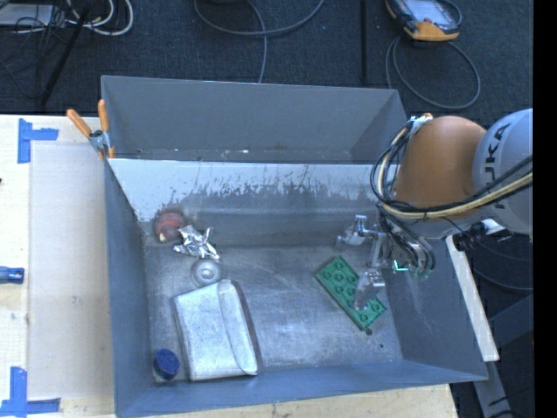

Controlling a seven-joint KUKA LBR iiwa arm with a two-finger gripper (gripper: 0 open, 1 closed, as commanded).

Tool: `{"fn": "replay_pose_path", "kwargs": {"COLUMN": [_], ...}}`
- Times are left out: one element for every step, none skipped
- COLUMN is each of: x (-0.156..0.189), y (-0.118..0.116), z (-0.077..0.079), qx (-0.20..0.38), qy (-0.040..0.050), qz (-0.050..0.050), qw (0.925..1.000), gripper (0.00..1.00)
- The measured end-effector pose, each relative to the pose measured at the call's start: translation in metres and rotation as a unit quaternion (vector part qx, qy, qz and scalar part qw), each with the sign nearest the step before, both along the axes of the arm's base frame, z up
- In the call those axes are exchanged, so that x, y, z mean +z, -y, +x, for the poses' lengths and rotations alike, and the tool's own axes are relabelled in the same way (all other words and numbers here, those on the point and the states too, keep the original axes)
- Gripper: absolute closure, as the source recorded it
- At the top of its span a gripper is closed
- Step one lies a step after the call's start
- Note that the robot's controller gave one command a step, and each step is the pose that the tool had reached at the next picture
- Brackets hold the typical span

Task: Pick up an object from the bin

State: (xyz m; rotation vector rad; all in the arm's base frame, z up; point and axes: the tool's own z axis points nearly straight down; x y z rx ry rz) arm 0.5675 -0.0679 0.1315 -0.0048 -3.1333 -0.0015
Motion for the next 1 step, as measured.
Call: {"fn": "replay_pose_path", "kwargs": {"x": [-0.0594], "y": [0.0079], "z": [0.0206], "qx": [-0.102], "qy": [0.0036], "qz": [0.001], "qw": [0.9948], "gripper": [0.00]}}
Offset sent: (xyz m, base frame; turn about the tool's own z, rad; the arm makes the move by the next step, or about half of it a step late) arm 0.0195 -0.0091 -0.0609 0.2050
